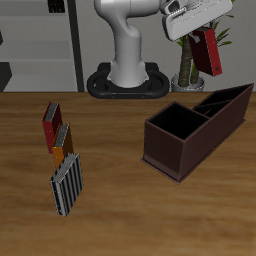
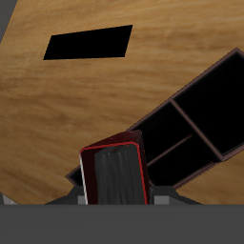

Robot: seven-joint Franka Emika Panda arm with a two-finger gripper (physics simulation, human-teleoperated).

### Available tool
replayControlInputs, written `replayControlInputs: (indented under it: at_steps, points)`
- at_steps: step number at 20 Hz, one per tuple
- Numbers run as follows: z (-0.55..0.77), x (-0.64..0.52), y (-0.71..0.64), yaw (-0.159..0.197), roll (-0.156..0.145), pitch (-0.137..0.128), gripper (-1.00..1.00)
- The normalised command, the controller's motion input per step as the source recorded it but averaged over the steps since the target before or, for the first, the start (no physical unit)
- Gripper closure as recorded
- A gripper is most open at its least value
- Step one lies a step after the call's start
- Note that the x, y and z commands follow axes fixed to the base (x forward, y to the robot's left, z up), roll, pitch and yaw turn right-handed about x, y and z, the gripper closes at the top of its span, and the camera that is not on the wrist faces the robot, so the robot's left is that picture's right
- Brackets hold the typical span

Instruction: Place the left red book into the left desk caddy's back compartment

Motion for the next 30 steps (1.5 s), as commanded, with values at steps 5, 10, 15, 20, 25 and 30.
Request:
replayControlInputs:
  at_steps: [5,10,15,20,25,30]
  points:
    - [-0.01,-0.47,0.02,-0.007,-0.006,-0.045,1.0]
    - [0.08,-0.15,-0.19,-0.01,-0.008,-0.015,1.0]
    - [0.06,0.2,-0.46,-0.157,-0.126,0.041,1.0]
    - [0.03,0.31,-0.27,-0.177,-0.095,0.015,1.0]
    - [0.07,0.24,0.05,-0.164,-0.031,0.006,1.0]
    - [-0.02,0.22,0.32,-0.126,0.041,-0.01,1.0]
